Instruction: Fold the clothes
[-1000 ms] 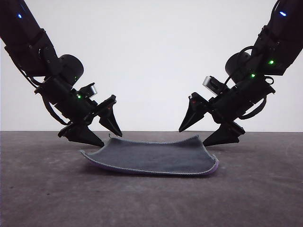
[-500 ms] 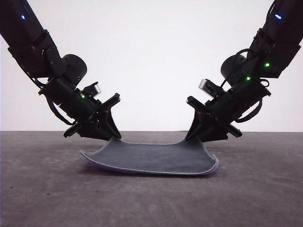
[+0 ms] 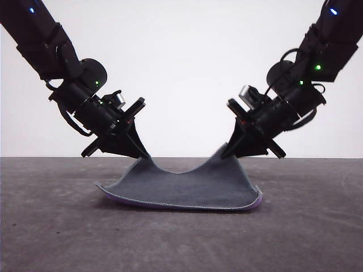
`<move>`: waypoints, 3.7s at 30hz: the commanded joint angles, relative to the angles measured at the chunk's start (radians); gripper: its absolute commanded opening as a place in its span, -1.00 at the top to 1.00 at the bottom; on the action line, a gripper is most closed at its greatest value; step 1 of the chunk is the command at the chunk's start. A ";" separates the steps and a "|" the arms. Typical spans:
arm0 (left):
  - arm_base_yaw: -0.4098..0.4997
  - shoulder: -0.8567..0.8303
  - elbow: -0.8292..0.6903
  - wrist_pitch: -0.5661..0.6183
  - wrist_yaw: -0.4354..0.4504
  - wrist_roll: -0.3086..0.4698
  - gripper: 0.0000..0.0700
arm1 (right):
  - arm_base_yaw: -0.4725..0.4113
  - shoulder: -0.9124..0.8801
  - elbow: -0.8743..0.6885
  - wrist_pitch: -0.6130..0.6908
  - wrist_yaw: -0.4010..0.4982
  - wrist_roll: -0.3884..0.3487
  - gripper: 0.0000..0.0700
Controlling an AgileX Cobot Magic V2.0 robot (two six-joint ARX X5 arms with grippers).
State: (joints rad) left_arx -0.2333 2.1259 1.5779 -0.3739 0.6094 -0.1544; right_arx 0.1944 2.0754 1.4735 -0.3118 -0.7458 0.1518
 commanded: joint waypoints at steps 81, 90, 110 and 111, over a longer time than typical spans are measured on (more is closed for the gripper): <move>-0.008 -0.189 0.113 -0.722 -0.015 0.321 -0.36 | -0.001 -0.124 0.251 -0.883 0.058 -0.383 -0.57; -0.002 -0.374 0.113 -0.680 -0.187 0.293 -0.38 | 0.000 -0.367 0.251 -0.871 0.301 -0.341 -0.57; 0.108 -0.498 0.110 -0.819 -0.417 0.314 -0.38 | 0.006 -0.835 -0.061 -0.933 0.544 -0.238 -0.57; 0.112 -0.498 0.110 -0.813 -0.417 0.313 -0.38 | 0.007 -0.861 -0.121 -0.888 0.529 -0.223 -0.57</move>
State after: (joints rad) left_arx -0.1181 1.6226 1.6680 -1.1944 0.1924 0.1459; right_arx 0.1958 1.2159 1.3944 -1.2366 -0.2066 -0.1057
